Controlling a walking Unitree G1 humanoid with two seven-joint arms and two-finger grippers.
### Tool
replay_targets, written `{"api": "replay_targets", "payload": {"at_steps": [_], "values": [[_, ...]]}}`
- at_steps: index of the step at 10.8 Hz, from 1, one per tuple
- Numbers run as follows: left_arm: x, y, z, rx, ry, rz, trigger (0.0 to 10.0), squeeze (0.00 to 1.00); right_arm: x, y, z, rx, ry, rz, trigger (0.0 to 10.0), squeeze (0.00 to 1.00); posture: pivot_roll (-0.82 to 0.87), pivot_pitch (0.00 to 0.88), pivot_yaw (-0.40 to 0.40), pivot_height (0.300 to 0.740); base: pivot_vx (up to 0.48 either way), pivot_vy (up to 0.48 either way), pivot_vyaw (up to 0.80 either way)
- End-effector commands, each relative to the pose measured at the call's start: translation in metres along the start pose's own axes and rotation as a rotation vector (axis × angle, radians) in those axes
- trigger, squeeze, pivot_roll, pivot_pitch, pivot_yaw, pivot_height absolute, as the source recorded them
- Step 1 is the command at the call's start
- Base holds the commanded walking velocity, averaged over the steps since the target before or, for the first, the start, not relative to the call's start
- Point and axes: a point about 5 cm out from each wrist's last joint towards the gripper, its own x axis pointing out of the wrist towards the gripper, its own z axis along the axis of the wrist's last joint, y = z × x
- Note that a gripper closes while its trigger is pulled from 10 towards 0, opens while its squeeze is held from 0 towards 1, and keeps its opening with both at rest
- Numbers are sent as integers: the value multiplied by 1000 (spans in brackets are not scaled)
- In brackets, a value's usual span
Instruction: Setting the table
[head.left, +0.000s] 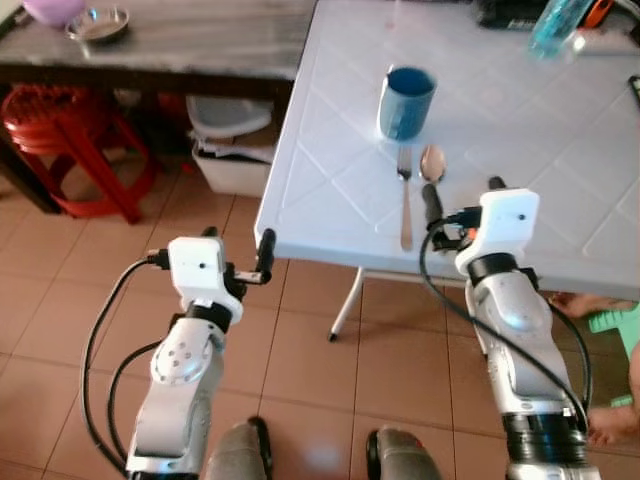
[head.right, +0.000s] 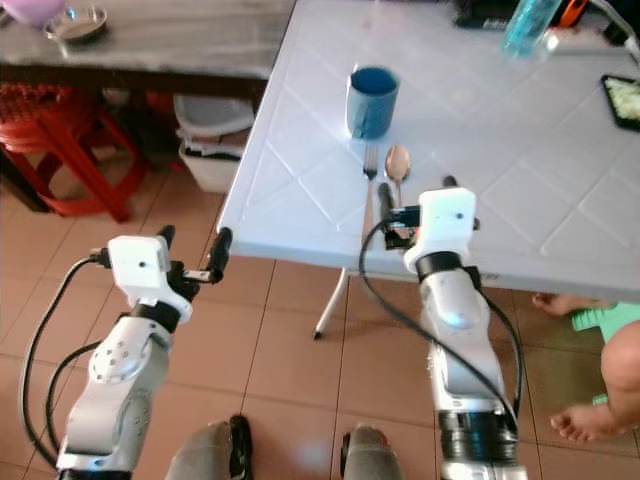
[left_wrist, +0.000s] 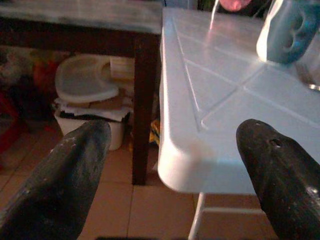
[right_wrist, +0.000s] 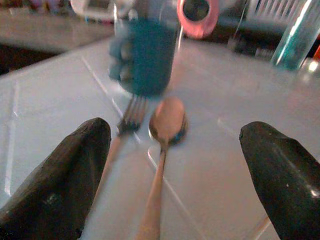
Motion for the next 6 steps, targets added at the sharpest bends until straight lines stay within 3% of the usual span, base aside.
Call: {"api": "replay_targets", "payload": {"at_steps": [1, 6], "values": [[-3, -1, 1, 10, 7, -4, 10000, 0, 4, -1, -1, 22, 21, 13, 10000, 0, -44, 277, 50, 740, 0, 0, 0], [-16, 4, 5, 36, 45, -9, 10000, 0, 32, 5, 17, 83, 40, 88, 10000, 0, 0, 334, 61, 740, 0, 0, 0]]}}
